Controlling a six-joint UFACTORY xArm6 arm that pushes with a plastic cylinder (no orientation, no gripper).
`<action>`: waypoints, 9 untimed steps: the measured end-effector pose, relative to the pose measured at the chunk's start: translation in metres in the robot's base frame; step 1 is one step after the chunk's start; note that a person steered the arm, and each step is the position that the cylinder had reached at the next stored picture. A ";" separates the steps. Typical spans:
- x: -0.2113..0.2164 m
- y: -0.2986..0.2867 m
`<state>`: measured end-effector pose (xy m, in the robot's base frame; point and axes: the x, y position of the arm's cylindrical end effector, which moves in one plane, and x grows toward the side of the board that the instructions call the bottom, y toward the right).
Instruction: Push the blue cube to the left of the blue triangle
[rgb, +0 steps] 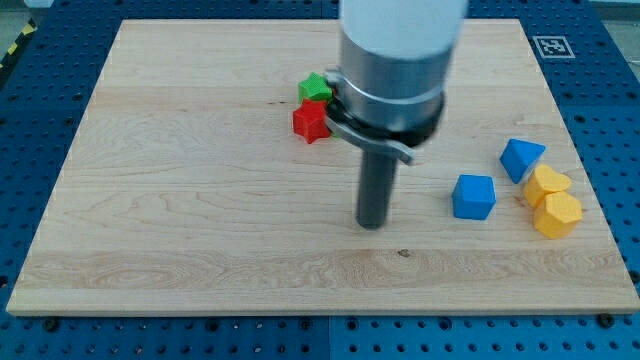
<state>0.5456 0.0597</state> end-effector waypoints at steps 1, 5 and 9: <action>0.005 0.044; -0.020 0.086; -0.039 0.067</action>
<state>0.5065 0.1267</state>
